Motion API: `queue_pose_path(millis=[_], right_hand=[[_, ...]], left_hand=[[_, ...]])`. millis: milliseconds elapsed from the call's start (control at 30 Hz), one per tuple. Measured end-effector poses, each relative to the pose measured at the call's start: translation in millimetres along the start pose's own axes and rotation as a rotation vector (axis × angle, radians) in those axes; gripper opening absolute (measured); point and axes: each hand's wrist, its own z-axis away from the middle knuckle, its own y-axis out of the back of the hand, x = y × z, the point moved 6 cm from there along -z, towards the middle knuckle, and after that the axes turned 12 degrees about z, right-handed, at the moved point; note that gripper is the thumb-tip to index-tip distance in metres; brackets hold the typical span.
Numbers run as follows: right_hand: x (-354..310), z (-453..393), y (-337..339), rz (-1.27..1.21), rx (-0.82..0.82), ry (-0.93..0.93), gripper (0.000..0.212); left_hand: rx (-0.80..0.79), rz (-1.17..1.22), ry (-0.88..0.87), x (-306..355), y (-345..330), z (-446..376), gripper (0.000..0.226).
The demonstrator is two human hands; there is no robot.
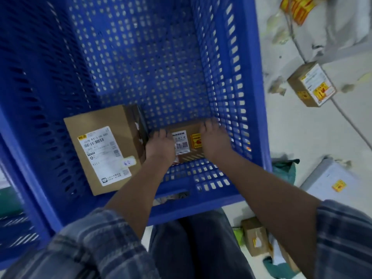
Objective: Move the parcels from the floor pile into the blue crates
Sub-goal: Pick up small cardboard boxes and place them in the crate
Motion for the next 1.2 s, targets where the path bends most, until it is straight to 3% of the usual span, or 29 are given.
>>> queue_pose_path(millis=[133,300,367,433,533,633,700,767,867,967,1067,1200], right_hand=[[-3.7,52.3,27.5,-0.256,0.098,0.02,0.05],[27.9,121.4,67.4,-0.677,0.608,-0.083,0.021],[49.6,148.2,68.6,-0.79,0.718,-0.176,0.026],[78.0,174.4,53.9,-0.941,0.801,-0.385,0.028],[116.0,204.4,1.2,-1.275,0.668,-0.793,0.022],[131.5,215.4,-84.3,-1.586,0.22,-1.044,0.023],[127.7,224.3,-127.4,-1.717,-0.053,-1.049,0.02],[120.0,231.6,-153.2,-1.759,-0.227,-0.987,0.012],[114.9,231.0,-178.3,-1.717,-0.261,-0.91,0.017],[112.8,226.9,-191.0,-1.716,-0.244,-0.9,0.019],[115.0,222.1,-190.4,-1.772,-0.269,-0.832,0.021],[134.1,205.3,-197.0,-1.82,-0.233,-0.834,0.018]], left_hand=[[-0.039,-0.041,-0.001,6.0,8.2,39.2,0.046],[-0.005,-0.044,0.027,19.6,41.2,79.1,0.045],[0.043,0.009,-0.007,33.4,58.1,92.0,0.043],[0.122,0.105,-0.058,51.3,75.9,103.6,0.04],[0.292,0.23,-0.168,88.6,100.0,118.4,0.034],[0.427,0.296,-0.292,138.0,111.5,130.0,0.032],[0.442,0.298,-0.39,175.3,107.9,134.3,0.032],[0.41,0.249,-0.498,212.6,96.2,137.5,0.034],[0.264,0.101,-0.57,255.1,61.1,137.9,0.035],[0.016,0.02,-0.458,271.9,7.6,129.4,0.04],[-0.17,0.079,-0.187,265.5,-39.3,110.9,0.054],[-0.248,0.557,0.274,246.3,-76.3,83.0,0.058]])
